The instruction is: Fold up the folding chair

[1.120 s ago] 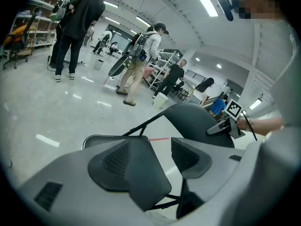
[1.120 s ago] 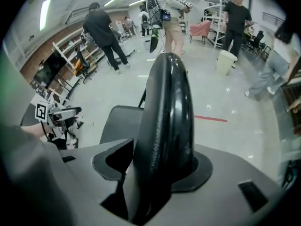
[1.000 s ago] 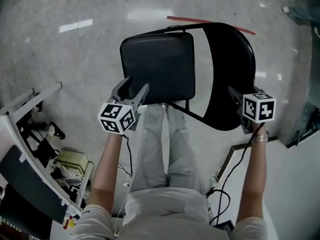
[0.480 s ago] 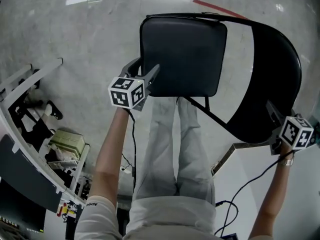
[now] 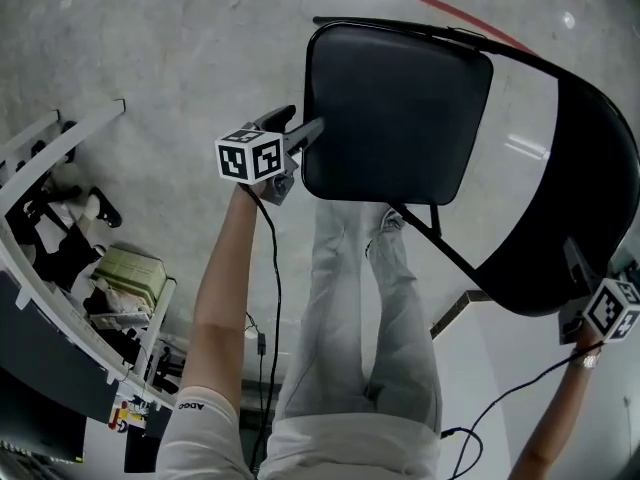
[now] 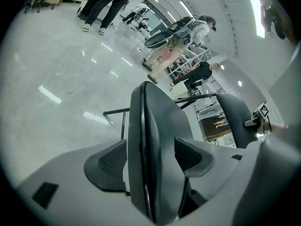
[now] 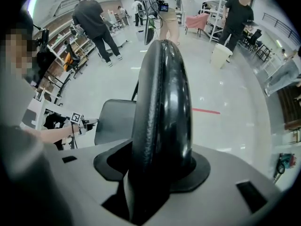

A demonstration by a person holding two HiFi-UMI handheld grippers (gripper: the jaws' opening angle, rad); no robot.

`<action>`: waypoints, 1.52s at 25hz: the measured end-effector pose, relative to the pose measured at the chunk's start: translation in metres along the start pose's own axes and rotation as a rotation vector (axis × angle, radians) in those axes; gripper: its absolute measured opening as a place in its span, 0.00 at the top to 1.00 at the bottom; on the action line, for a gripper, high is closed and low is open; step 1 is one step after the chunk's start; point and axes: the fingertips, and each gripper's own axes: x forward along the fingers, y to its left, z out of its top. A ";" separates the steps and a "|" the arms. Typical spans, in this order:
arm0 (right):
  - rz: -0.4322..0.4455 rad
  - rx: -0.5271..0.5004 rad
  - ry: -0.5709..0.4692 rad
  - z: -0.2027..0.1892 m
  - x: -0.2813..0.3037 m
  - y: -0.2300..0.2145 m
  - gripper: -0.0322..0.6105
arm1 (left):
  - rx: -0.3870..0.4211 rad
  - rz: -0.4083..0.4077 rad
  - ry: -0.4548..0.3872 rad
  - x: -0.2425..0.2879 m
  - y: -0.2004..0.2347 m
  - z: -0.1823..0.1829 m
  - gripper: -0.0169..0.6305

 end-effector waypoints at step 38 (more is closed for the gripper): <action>0.148 -0.006 -0.038 -0.012 0.002 -0.069 0.62 | -0.044 -0.321 0.141 0.061 -0.058 -0.017 0.43</action>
